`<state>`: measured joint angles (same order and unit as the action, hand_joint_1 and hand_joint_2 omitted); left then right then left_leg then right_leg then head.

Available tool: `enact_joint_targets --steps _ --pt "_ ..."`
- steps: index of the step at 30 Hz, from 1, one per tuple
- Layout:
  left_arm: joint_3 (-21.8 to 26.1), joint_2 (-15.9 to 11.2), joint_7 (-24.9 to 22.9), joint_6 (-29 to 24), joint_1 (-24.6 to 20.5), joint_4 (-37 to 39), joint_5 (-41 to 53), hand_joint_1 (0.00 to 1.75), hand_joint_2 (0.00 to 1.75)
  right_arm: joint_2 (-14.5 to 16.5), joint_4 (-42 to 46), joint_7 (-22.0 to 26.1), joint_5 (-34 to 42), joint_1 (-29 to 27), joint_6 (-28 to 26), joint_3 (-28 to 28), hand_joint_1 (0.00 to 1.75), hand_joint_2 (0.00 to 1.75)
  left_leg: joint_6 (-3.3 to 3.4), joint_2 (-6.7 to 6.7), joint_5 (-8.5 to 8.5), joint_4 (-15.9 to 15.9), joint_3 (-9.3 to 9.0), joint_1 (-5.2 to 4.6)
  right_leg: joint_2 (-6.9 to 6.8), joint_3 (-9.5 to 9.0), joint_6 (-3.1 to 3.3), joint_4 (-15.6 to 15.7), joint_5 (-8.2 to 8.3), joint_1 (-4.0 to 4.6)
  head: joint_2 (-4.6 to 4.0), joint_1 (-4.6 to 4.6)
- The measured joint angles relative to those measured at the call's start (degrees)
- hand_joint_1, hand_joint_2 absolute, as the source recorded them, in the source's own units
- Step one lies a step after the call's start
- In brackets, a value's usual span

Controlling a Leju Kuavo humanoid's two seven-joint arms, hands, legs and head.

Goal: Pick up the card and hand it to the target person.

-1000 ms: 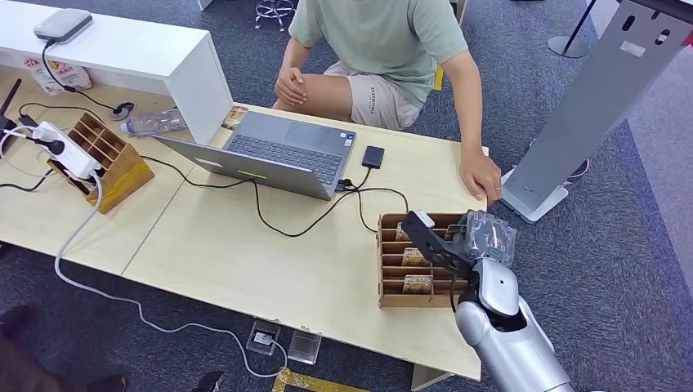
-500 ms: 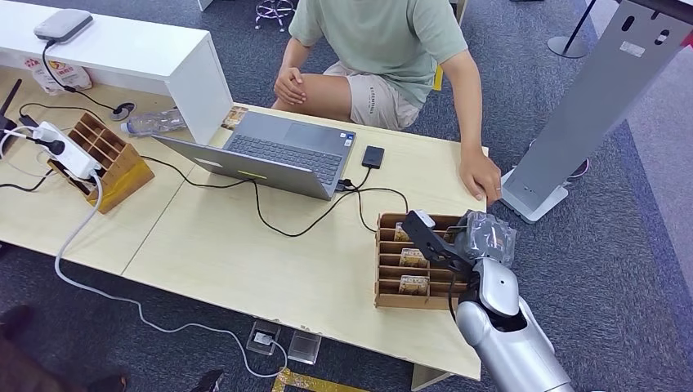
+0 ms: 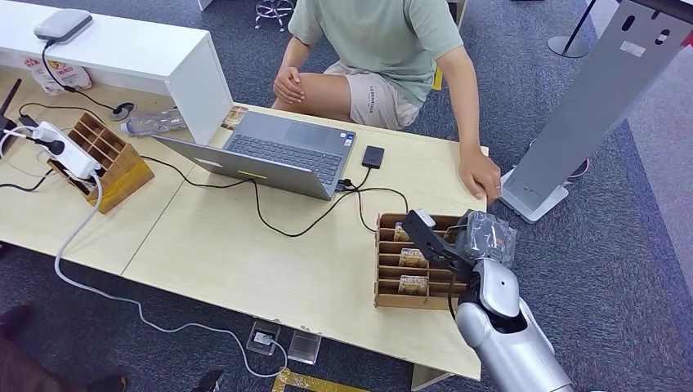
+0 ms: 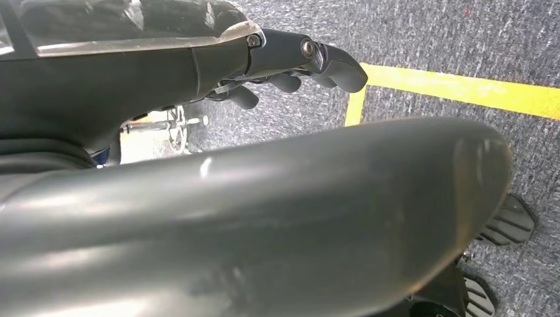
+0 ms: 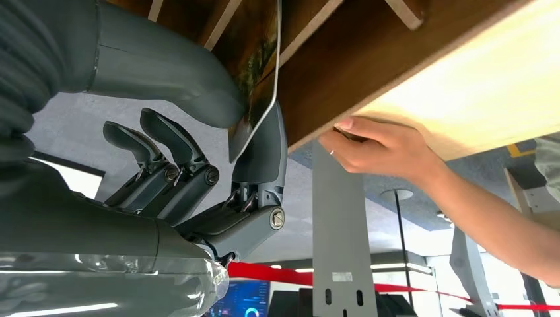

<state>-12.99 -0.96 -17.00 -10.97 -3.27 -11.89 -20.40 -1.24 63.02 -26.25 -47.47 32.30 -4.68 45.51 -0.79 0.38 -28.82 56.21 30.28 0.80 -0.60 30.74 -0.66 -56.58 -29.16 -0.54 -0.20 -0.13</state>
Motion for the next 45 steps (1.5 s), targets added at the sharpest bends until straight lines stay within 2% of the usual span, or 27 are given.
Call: enact_joint_targets --steps 22,25,28,31,36,41,45 --pt "-0.92 0.00 -0.49 0.02 0.02 0.00 -1.13 0.00 0.00 -4.05 22.21 -3.38 -1.00 -2.53 1.66 -0.37 1.69 1.75 -0.01 0.00 0.00 0.00 0.00 0.00 0.00 0.01 0.00 0.00 0.00 0.00 0.00 -0.01" --pt "-1.04 -0.01 -0.49 0.22 0.02 0.00 -1.10 0.00 0.00 -4.45 24.20 -2.68 0.09 -2.65 1.03 -0.69 1.69 1.75 -0.01 0.00 0.00 0.00 0.01 0.00 0.00 0.00 0.00 0.00 0.00 0.00 0.00 0.00" --pt "-1.47 -0.05 -0.48 0.67 0.00 0.00 -0.81 0.00 0.00 -4.39 24.13 -0.05 2.50 -1.80 -0.64 -0.94 1.69 1.75 -0.01 0.00 0.01 0.00 0.04 0.00 0.00 -0.01 0.01 -0.03 0.00 0.00 0.00 0.01" --pt "-2.09 -0.26 -0.25 1.15 -0.08 0.00 -0.35 0.00 0.00 -3.26 20.94 3.22 4.95 1.05 -2.74 -0.95 1.69 1.75 -0.05 0.01 0.03 0.00 0.05 0.00 0.00 0.00 0.04 -0.08 0.02 0.00 0.00 0.01" --pt "-3.20 -0.84 0.14 1.67 -0.28 0.00 0.08 0.00 0.00 0.59 10.67 7.43 6.99 7.21 -6.38 -0.61 1.69 1.75 -0.12 -0.04 0.11 0.00 0.08 0.00 -0.03 0.04 0.05 -0.19 0.03 0.00 0.00 -0.01" --pt "-3.96 -0.98 -0.48 1.08 -0.46 0.00 -0.53 0.00 0.00 6.54 -2.95 10.82 6.89 14.72 -7.51 0.19 1.69 1.75 -0.19 -0.06 0.15 0.00 0.15 0.00 -0.06 0.17 0.09 -0.31 0.01 0.00 0.00 -0.01" --pt "-4.35 -0.98 -1.02 -0.02 -0.45 0.00 -1.46 0.00 0.00 11.29 -12.19 12.35 6.20 18.47 -7.67 1.16 1.69 1.75 -0.21 -0.10 0.17 0.00 0.16 0.01 -0.14 0.19 0.13 -0.34 -0.02 0.01 0.00 -0.01"
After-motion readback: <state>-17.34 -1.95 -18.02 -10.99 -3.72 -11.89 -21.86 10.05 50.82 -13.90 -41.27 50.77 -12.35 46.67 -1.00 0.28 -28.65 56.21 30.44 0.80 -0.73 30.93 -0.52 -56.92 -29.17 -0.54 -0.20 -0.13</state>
